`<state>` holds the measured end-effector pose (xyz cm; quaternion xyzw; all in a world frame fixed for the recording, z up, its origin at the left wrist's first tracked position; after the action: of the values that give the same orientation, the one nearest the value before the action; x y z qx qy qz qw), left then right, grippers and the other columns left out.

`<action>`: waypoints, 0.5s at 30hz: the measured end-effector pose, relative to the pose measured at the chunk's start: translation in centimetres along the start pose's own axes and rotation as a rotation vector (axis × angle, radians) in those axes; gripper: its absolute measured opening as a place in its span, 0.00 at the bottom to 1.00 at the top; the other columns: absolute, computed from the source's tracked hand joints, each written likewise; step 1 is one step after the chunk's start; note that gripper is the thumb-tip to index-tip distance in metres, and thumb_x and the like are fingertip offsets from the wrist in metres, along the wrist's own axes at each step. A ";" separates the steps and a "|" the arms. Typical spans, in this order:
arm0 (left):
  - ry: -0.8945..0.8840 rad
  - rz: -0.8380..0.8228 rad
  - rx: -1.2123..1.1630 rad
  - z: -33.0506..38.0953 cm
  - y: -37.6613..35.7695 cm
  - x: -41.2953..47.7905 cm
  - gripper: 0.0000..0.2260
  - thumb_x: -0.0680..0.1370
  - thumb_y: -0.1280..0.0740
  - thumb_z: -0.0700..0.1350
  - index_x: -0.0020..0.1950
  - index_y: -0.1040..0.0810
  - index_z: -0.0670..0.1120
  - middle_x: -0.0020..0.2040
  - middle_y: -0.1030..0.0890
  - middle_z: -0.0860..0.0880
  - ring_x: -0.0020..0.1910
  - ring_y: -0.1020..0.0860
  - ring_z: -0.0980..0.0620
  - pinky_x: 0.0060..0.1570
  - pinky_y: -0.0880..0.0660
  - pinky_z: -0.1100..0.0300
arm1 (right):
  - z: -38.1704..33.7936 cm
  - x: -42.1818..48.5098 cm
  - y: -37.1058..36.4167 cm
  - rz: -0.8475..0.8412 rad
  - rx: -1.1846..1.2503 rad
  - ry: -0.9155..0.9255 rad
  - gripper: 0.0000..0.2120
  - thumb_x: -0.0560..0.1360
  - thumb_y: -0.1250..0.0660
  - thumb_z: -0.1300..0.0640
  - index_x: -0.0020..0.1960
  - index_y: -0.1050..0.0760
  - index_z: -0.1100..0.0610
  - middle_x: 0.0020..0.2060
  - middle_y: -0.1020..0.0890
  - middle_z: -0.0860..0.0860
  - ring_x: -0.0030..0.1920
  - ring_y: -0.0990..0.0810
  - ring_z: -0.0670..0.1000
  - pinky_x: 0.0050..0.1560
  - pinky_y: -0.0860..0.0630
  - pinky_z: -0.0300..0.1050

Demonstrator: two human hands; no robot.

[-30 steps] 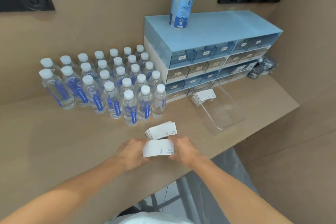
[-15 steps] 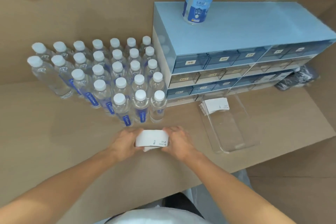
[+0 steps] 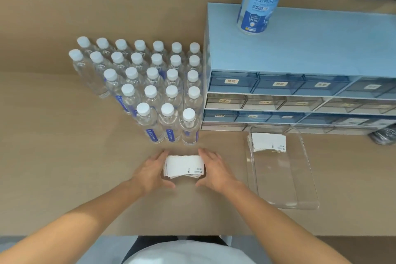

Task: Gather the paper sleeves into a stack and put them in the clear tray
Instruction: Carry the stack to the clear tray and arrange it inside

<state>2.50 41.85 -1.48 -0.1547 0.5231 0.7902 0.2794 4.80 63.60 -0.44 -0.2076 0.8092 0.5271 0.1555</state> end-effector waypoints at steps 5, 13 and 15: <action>0.258 0.202 -0.531 1.4 0.2 -1.0 0.32 0.71 0.30 0.63 0.65 0.29 0.42 0.59 0.23 0.51 0.62 0.24 0.45 0.58 0.28 0.56 | -0.1 0.2 0.4 -0.005 0.477 -0.153 0.53 0.67 0.22 0.52 0.80 0.53 0.55 0.78 0.42 0.51 0.77 0.43 0.52 0.74 0.44 0.42; 0.586 0.001 -1.314 2.3 1.0 0.2 0.37 0.78 0.46 0.68 0.73 0.35 0.40 0.44 0.19 0.44 0.49 0.19 0.44 0.62 0.27 0.49 | -2.3 1.3 0.1 -0.014 1.260 -0.628 0.30 0.68 0.30 0.40 0.63 0.26 0.58 0.51 0.15 0.55 0.50 0.15 0.55 0.62 0.23 0.54; 0.559 -0.052 -1.284 3.0 1.1 0.1 0.37 0.78 0.48 0.68 0.73 0.34 0.39 0.46 0.18 0.45 0.47 0.19 0.47 0.60 0.28 0.52 | -2.6 1.8 -0.7 -0.008 1.269 -0.608 0.31 0.64 0.30 0.37 0.60 0.25 0.56 0.47 0.14 0.55 0.46 0.15 0.53 0.59 0.21 0.54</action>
<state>1.89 44.26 0.53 -0.4991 0.0011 0.8665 0.0066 3.46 60.66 -0.83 0.0769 0.8804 -0.0129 0.4678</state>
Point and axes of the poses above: each hand's wrist, its own x-axis towards the middle knuckle, its own y-axis out of the back of the hand, z = x × y, the point moved 2 cm from there along x, towards the middle knuckle
